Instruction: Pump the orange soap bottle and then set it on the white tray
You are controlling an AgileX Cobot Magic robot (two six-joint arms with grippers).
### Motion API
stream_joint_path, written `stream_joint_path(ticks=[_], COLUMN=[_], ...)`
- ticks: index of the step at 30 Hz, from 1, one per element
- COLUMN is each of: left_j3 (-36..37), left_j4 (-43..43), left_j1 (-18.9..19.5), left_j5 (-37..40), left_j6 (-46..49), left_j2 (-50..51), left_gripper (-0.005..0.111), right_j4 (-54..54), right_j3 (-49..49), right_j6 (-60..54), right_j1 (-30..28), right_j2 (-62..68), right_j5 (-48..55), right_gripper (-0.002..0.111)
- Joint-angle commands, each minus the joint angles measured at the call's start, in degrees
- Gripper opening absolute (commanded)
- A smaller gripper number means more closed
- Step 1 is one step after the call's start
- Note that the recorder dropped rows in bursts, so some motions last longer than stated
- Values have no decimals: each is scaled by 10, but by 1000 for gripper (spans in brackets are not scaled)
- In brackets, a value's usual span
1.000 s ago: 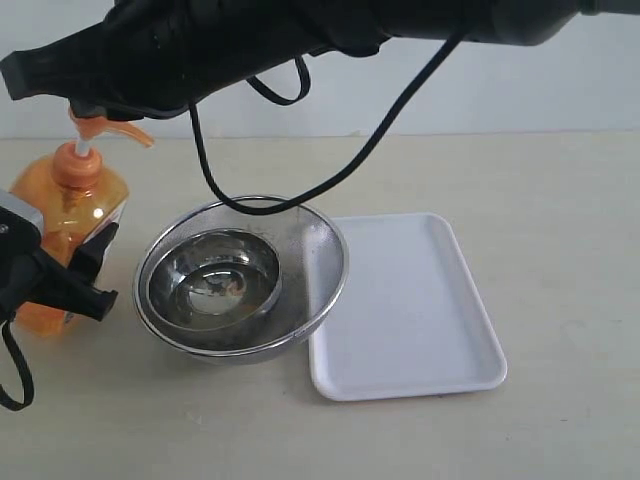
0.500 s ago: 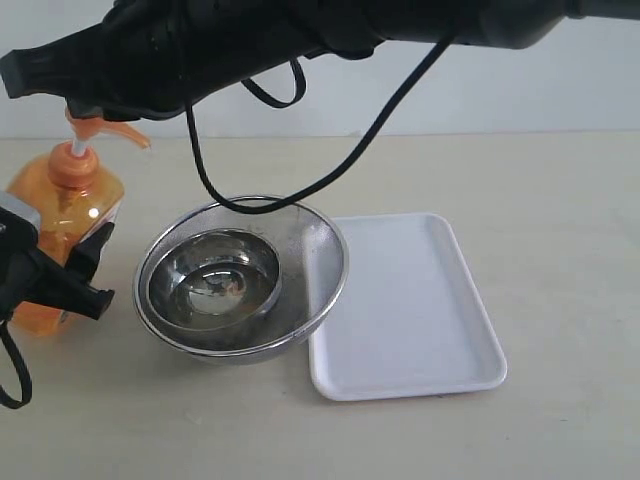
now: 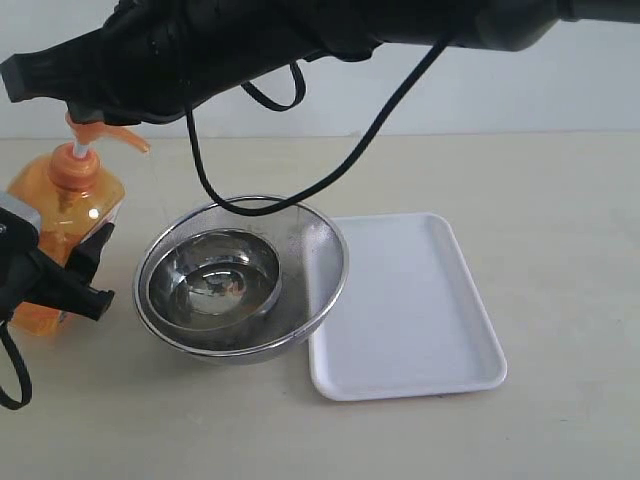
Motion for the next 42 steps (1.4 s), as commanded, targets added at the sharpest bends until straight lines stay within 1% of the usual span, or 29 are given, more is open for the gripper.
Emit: stream_joint_path(ticks=[1,14,24,34,42], left_j3=[1,1,1,1,1], left_j4=[38,38,35,33,27], left_j1=[-4,-4,-4,-4,-4], left_j5=[7,4,4,7,7], left_j6=[-29,-38,-39,-39,-39], left_j2=[0,0,0,0,0], left_gripper=[5,5,5,5,5], right_j4=[-29,-29,-36,-109,-119], right_j3=[15,15,15,15,15], right_j6=[-2,-3,-3,51,57], right_j1=[0,0,-1,-1,-1], right_j2=[31,28,-44,-111,-123], right_j5=[61,49,18,16,31], right_gripper=[0,0,0,0,0])
